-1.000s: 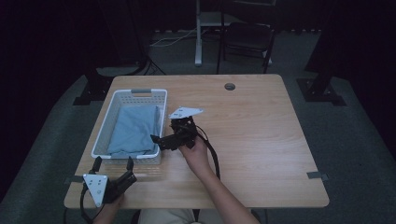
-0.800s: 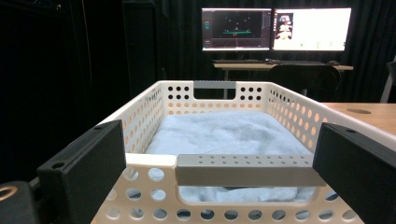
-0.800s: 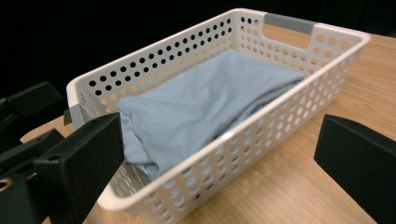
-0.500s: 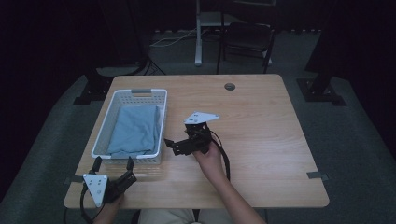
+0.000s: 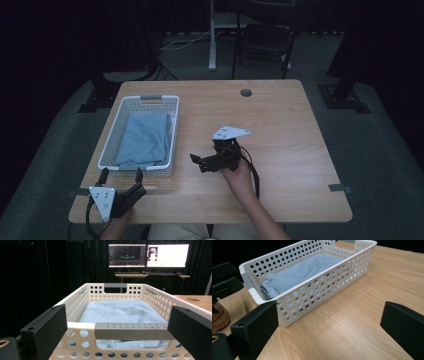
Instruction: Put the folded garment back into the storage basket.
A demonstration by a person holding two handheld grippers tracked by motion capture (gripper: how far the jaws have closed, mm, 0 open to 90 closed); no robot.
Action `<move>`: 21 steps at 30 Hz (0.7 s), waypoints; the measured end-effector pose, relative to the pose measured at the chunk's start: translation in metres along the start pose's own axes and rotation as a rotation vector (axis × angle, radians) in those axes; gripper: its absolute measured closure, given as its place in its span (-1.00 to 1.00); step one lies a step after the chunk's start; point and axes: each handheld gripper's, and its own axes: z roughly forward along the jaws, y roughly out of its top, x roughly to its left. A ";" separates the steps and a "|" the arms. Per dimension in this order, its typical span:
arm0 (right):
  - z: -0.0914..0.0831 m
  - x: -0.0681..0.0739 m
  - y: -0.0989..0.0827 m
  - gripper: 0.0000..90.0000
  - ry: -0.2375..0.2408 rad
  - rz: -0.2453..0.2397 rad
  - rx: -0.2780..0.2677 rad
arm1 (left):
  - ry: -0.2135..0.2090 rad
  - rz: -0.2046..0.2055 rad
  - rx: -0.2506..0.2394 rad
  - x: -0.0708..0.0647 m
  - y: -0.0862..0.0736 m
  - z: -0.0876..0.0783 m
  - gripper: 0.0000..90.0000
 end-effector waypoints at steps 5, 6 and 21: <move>-0.011 -0.006 -0.006 -0.97 -0.025 0.015 -0.009 | 0.001 0.000 0.001 0.000 0.000 0.000 -0.91; -0.013 -0.008 -0.008 -0.97 -0.023 0.019 -0.010 | 0.001 0.000 0.000 0.000 0.000 0.000 -0.91; -0.040 -0.015 -0.019 -0.97 -0.068 0.002 0.015 | 0.002 0.000 -0.002 0.000 0.000 0.000 -0.91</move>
